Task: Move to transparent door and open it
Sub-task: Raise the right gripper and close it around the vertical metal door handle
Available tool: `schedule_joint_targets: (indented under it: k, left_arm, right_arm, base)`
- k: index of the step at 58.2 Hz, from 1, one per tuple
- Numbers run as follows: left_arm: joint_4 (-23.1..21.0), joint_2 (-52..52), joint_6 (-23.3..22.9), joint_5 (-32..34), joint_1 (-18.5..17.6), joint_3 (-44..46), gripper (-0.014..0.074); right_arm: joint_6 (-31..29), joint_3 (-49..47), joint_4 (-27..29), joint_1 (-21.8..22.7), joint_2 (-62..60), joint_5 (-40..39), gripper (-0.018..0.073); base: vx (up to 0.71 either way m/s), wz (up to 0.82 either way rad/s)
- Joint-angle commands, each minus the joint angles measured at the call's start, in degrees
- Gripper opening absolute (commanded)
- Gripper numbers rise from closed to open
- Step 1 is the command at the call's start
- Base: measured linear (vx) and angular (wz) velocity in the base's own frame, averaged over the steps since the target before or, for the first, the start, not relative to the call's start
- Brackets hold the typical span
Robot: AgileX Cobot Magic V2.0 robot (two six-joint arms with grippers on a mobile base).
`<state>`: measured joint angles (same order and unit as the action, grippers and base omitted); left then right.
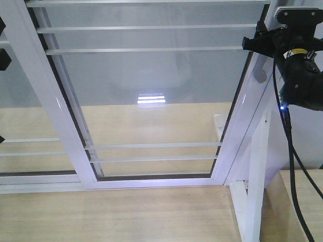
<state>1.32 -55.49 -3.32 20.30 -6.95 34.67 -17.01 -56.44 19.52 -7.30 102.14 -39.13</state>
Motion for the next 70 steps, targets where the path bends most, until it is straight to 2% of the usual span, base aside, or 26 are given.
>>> schedule_joint_targets:
  k: [1,12,26,35,45,70]
  left_arm:
    - [-0.1,0.4,-0.2,4.3,0.1,2.0,0.0514]
    - [-0.1,0.4,-0.2,4.3,0.1,2.0,0.0514]
    - [-0.1,0.4,-0.2,4.3,0.1,2.0,0.0514]
    - [-0.1,0.4,-0.2,4.3,0.1,2.0,0.0514]
    - [-0.1,0.4,-0.2,4.3,0.1,2.0,0.0514]
    - [-0.1,0.4,-0.2,3.9,0.1,2.0,0.0514]
  right_arm:
    - [-1.0,-1.9,-0.3,1.3,-2.6,-3.6,0.0511]
    - [0.8,-2.0,-2.7,4.1,-2.6,-2.0,0.0511]
    - [10.2,-2.0,-13.1,6.3,-2.3,-1.8,0.0511]
    - [13.5,-2.0,-18.0,6.3,-2.3,-1.9,0.0511]
    - [14.2,-2.1,-16.1,6.6,-2.0,-3.0,0.0511]
    - [15.1,-4.6,-16.2,6.8,2.4,-5.0,0.051]
  base:
    - [0.0,0.0]
    - [0.0,0.0]
    - [0.0,0.0]
    - [0.0,0.0]
    - [0.0,0.0]
    - [0.0,0.0]
